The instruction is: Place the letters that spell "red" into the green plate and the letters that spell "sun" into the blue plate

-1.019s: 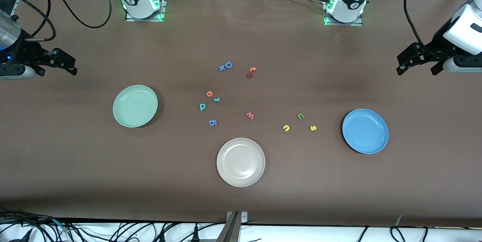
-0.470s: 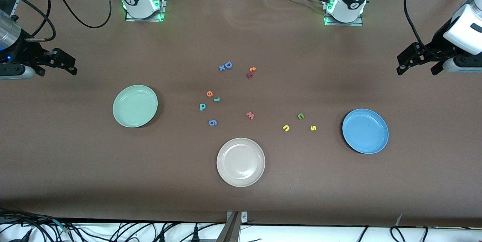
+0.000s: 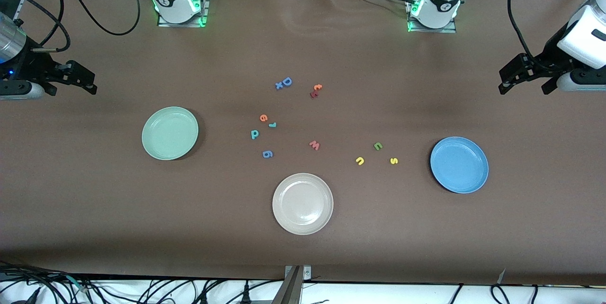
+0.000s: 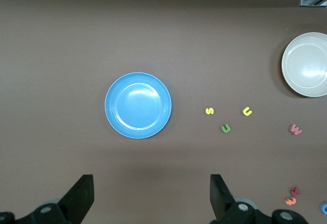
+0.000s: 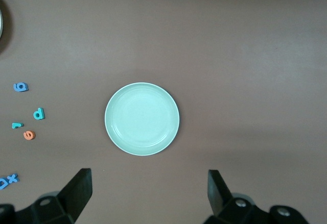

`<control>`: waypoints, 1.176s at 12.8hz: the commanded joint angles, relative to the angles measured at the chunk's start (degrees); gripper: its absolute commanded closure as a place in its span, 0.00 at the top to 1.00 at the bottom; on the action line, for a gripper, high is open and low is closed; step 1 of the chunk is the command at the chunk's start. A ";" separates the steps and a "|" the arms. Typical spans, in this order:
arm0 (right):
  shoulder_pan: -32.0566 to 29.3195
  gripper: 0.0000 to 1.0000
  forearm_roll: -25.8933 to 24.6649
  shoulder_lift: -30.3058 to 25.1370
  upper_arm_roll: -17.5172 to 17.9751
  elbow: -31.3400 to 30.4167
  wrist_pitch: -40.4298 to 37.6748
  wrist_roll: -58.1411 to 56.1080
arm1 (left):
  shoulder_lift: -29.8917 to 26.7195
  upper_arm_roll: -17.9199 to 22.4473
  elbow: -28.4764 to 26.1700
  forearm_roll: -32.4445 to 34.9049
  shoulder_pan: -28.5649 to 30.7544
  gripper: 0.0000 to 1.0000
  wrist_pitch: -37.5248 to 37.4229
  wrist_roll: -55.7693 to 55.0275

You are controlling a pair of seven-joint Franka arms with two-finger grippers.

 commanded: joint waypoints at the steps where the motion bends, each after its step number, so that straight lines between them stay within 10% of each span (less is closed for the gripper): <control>1: -0.37 1.00 -0.33 0.77 0.47 1.49 -1.20 -0.34 | 0.37 -0.21 1.38 -0.95 0.08 1.00 -0.80 -0.36; 15: 5.42 1.00 -0.86 3.85 0.64 0.88 -2.25 5.80 | 1.33 -0.30 1.47 0.01 -0.10 1.00 -0.54 -0.36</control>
